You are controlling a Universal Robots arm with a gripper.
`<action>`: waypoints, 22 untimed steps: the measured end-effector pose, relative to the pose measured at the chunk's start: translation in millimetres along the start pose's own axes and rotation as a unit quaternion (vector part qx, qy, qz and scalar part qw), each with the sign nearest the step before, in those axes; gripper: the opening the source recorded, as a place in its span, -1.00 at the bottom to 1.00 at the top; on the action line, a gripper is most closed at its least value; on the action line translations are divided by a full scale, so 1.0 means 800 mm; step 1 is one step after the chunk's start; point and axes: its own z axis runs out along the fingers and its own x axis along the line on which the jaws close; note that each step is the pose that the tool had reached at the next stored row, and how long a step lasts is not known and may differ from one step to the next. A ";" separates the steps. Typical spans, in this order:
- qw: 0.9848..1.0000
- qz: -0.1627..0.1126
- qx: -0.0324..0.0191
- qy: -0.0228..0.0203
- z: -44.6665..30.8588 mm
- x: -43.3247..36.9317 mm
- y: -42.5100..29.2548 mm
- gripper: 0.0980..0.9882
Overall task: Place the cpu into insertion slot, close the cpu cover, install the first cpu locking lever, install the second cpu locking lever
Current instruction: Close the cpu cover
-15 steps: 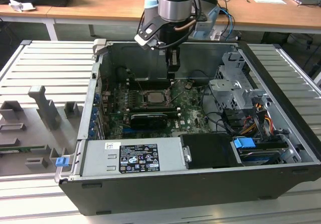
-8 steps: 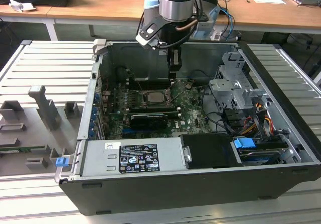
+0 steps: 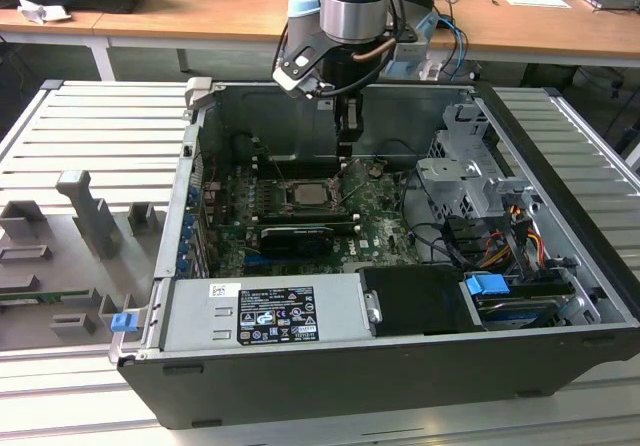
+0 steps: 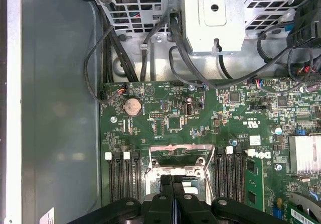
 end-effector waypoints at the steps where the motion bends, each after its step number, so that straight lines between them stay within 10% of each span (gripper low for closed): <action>1: 1.000 0.000 0.000 0.000 0.0000 0.000 0.0003 -0.98; 15: 1.000 0.000 0.000 0.000 0.0003 0.001 0.0054 -0.98; 22: 1.000 0.000 0.000 0.000 0.0016 0.002 0.0259 -0.98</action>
